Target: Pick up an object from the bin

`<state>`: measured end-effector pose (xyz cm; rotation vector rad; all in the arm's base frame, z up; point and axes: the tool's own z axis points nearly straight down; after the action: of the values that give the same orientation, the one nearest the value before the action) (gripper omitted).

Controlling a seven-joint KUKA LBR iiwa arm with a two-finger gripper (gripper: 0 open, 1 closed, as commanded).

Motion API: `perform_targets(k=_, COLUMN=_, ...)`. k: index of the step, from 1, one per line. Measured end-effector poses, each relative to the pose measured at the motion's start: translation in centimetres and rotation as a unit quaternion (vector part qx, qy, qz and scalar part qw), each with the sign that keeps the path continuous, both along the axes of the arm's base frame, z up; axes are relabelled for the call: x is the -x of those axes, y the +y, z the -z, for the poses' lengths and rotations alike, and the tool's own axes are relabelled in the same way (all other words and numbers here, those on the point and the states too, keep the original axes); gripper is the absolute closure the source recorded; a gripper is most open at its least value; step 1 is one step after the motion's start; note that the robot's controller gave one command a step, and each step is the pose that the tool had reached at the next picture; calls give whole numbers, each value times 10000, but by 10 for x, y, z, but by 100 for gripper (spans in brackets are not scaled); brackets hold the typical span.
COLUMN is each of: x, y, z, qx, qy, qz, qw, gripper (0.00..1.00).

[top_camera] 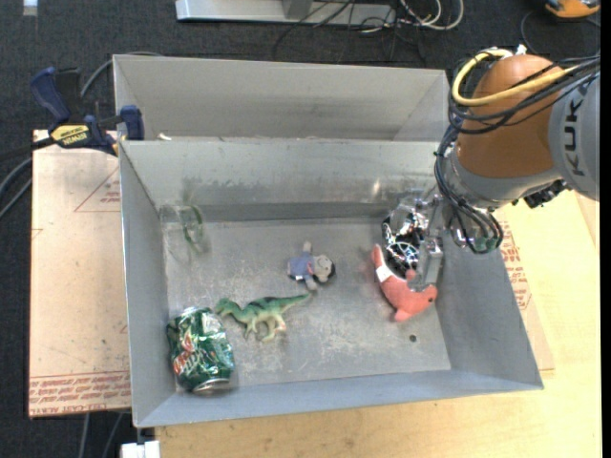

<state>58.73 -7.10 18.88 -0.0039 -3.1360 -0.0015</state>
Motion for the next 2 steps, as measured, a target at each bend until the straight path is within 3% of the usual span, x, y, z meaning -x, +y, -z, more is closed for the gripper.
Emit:
perform_targets(k=1, x=-1, y=0, z=-5, qx=3, qy=-36, qz=-11, qw=10000, gripper=0)
perform_targets(k=2, x=4, y=-23, z=69, qx=-14, qy=6, qz=-1470, qw=9891, gripper=0)
